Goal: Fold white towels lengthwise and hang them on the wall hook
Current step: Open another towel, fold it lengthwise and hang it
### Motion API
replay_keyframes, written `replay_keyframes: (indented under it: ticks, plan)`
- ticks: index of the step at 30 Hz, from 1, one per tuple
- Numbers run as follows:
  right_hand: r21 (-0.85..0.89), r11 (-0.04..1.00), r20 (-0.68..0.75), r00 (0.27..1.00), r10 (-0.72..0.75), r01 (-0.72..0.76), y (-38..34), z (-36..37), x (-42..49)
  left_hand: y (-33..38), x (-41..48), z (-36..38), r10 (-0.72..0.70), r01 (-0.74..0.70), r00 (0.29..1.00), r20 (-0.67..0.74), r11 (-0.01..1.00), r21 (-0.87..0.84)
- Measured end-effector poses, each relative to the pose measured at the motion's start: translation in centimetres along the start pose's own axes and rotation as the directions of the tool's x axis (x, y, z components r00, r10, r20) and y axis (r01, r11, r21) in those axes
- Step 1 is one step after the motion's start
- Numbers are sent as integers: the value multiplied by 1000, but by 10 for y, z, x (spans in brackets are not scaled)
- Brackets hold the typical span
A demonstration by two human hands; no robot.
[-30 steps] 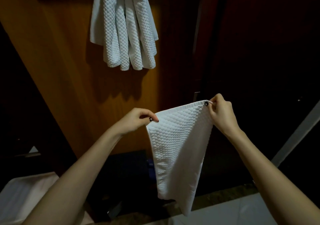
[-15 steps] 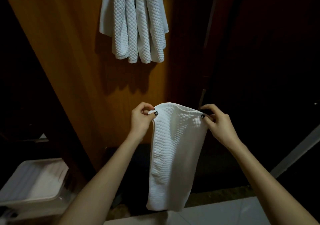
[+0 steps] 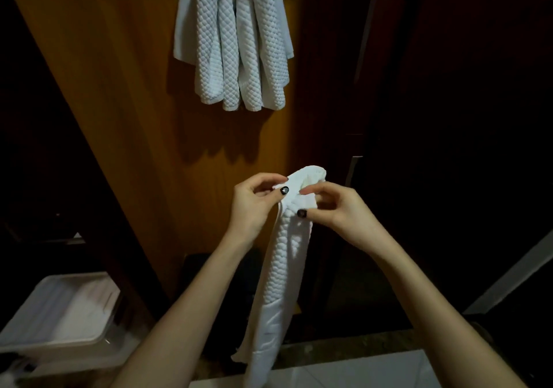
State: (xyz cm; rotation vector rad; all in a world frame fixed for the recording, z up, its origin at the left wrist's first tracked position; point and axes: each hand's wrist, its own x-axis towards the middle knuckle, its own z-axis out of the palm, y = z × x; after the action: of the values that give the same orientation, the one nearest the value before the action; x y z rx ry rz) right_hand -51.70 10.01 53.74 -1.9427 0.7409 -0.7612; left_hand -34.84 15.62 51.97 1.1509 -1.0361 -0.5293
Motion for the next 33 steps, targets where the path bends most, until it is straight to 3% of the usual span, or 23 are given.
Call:
replay_keyframes:
  ticks: [2, 6, 10, 15, 17, 20, 23, 28, 33]
  plan:
    - [-56, 998, 106, 994, -5, 11, -2, -1, -2, 1, 4, -9, -12, 12, 1000, 7, 1000, -13]
    - [-288, 948, -64, 985, -162, 138, -13, 2, 4, 4, 6, -12, -16, 17, 993, 114, 1000, -9]
    - [-546, 803, -33, 951, -307, 240, -19, -1, 6, 7, 11, -21, 40, -40, 977, 208, 999, -1]
    - [-542, 769, 12, 918, -395, 338, -27, -11, 14, 0, 9, -19, -23, 23, 967, 252, 1000, 1]
    - [-532, 756, 21, 898, -439, 382, -27, -10, 20, -3, 4, -12, -31, 35, 978, 206, 999, -12]
    - [-434, 862, -116, 934, -339, 260, -13, -13, 18, -3, 3, -9, -43, 48, 988, 146, 998, -33]
    - [-358, 926, -104, 981, -166, 119, 6, -25, 11, 1, 7, -9, -38, 34, 994, 103, 999, 41]
    - [-105, 993, -94, 994, -59, 49, 16, -22, -5, 14, 20, 4, 89, -80, 995, -38, 978, 194]
    - [-203, 979, -90, 995, -35, 16, 19, 9, -15, 26, 36, 24, 120, -106, 993, -20, 939, 328]
